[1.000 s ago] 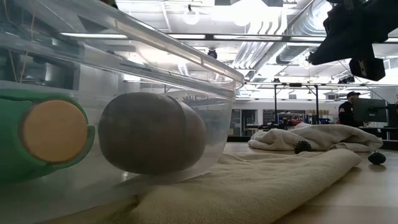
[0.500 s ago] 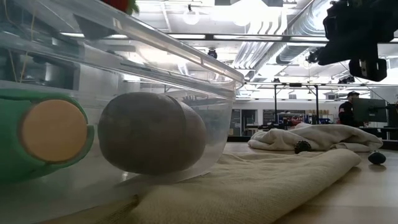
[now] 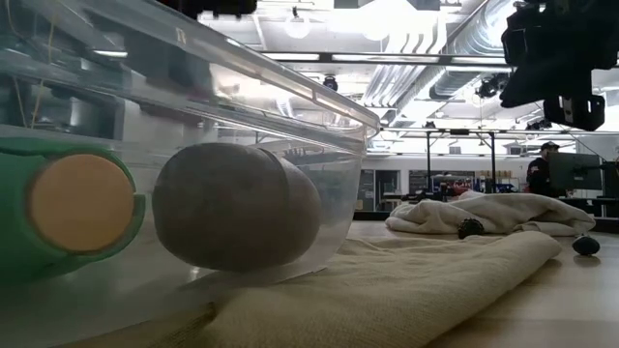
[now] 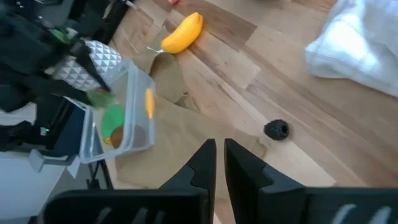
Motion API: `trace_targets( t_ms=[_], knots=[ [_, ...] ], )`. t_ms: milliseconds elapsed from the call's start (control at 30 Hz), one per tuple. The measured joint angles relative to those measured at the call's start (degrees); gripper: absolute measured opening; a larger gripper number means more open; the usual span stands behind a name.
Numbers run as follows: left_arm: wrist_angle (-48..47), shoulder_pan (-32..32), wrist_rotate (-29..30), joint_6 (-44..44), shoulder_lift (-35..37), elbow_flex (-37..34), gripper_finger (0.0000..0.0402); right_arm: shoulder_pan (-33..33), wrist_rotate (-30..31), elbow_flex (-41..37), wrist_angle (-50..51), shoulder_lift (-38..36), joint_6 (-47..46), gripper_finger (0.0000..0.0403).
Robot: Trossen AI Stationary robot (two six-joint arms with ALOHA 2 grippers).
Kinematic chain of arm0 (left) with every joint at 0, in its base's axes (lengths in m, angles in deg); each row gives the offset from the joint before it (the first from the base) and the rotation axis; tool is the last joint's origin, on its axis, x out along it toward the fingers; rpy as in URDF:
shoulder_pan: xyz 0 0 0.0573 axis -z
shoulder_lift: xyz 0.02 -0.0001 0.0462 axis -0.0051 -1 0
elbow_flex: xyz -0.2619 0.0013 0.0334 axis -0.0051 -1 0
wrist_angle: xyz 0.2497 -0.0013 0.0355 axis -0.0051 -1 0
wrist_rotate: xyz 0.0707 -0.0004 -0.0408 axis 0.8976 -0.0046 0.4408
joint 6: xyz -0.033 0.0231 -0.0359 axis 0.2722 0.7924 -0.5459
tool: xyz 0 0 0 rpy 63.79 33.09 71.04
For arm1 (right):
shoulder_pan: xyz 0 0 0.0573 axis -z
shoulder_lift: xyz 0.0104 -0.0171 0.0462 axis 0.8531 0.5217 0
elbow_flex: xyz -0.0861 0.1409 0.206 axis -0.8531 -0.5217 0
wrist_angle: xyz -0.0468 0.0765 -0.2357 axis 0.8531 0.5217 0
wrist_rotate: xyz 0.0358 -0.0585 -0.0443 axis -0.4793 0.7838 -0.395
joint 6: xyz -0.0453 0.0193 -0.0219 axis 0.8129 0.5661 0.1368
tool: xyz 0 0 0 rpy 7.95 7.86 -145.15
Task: Pick and placing Produce into tupperware
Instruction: Put the strawberry into the container, then put the peach into the container
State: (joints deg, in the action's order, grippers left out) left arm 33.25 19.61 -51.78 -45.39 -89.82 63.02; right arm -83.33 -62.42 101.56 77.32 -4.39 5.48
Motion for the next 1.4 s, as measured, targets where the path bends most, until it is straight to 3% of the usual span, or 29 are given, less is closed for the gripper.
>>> trace_targets(
  t_ms=[567,1000,1200,1400],
  knots=[
    [-1.6,0.0,-2.1,0.8,-2.7,-0.1,0.0140,0.0,-0.5,0.0,-0.9,2.0,0.0,0.0021],
    [-1.6,-0.1,-3.3,-2.1,-2.7,-0.1,0.0221,0.0,-0.6,0.0,-0.8,2.6,0.7,0.0021],
    [-5.1,-0.1,-3.3,-1.9,-2.7,3.9,0.0209,0.0,-0.6,0.0,-0.7,2.6,1.4,0.0021],
    [-14.8,-1.3,-2.7,-1.0,-2.7,11.8,0.0185,0.0,-0.6,0.0,-0.7,2.6,2.0,0.0021]
  ],
)
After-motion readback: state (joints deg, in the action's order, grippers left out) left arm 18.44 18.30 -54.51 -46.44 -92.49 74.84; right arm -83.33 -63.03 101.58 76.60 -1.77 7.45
